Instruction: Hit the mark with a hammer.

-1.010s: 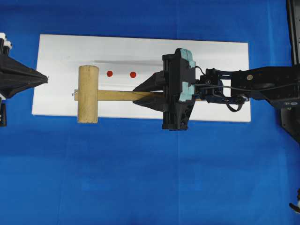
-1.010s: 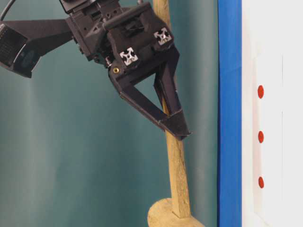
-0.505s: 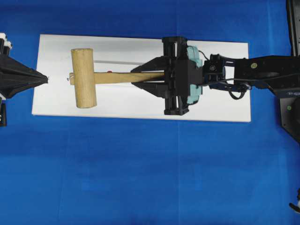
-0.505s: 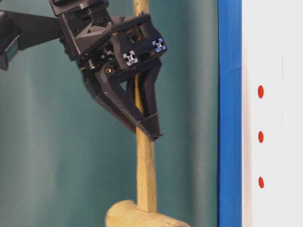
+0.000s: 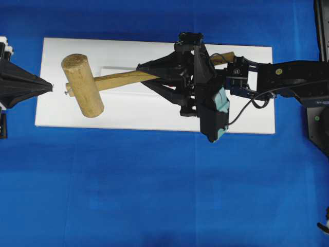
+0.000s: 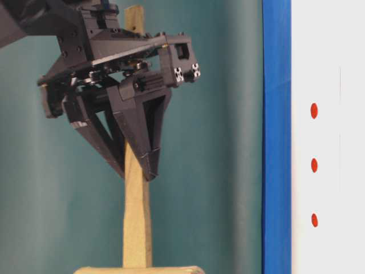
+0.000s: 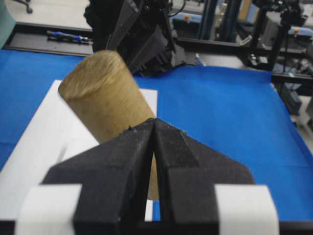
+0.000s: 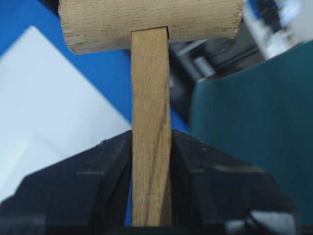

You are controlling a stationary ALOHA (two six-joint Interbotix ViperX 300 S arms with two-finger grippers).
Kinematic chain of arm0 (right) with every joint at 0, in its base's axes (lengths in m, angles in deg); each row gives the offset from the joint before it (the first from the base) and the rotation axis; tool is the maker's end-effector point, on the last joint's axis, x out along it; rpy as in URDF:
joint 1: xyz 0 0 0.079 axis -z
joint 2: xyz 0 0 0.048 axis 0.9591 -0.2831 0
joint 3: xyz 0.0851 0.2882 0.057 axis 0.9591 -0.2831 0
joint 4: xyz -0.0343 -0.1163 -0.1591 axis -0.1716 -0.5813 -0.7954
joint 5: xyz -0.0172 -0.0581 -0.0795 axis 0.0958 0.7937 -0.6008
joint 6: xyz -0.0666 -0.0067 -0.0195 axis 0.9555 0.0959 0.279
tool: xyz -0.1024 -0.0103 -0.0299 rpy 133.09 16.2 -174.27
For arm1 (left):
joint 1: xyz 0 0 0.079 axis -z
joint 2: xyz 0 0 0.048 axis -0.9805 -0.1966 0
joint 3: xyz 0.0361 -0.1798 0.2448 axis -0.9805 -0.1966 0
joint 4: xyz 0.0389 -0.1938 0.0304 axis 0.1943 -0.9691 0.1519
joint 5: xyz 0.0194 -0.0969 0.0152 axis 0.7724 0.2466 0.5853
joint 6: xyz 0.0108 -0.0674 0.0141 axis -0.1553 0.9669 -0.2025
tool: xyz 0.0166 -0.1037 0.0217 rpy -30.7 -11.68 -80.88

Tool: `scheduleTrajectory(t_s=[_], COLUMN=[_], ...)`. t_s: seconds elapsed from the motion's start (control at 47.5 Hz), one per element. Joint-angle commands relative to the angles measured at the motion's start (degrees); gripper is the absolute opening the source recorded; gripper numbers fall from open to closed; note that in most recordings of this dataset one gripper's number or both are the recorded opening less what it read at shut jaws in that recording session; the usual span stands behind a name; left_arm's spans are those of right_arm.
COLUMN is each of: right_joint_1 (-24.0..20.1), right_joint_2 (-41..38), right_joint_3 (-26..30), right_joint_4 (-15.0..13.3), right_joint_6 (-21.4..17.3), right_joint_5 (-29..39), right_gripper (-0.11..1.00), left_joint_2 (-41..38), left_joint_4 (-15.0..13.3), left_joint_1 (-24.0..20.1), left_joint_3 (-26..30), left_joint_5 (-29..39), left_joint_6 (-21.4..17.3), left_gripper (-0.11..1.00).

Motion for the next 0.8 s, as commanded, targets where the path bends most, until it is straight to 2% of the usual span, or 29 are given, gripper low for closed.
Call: scheduleTrajectory(t_s=[0.0,0.084,0.189,0.505,0.694,0.736,0.778], right_joint_1=[0.09,0.09,0.09,0.09,0.09,0.09,0.09], right_joint_2=[2.02,1.93,2.02,2.02,1.93,2.02,1.93], right_joint_3=[1.32,1.14,1.14,1.23,1.41,1.41,1.49], right_joint_4=[0.09,0.18,0.18,0.26,0.26,0.26,0.26], right_joint_6=[2.46,4.92,6.24,6.42,6.5,6.5,6.5], right_joint_5=[-2.11,-2.46,-2.46,-2.46,-2.46,-2.46,-2.46], right_gripper=[0.09,0.09,0.09,0.09,0.09,0.09,0.09], left_joint_2=[-0.53,-0.53,-0.53,-0.79,-0.97,-1.05,-1.23], left_joint_4=[-0.09,0.0,-0.09,-0.53,-0.7,-0.7,-0.7], left_joint_1=[0.09,0.09,0.09,0.09,-0.26,-0.44,-0.53], left_joint_3=[0.62,0.62,0.62,0.62,0.53,0.44,0.44], left_joint_5=[-0.44,-0.44,-0.44,-0.44,-0.44,-0.26,-0.44], left_joint_6=[0.26,0.26,0.26,0.35,3.34,3.96,4.57], left_gripper=[0.0,0.0,0.0,0.0,0.01,0.04,0.12])
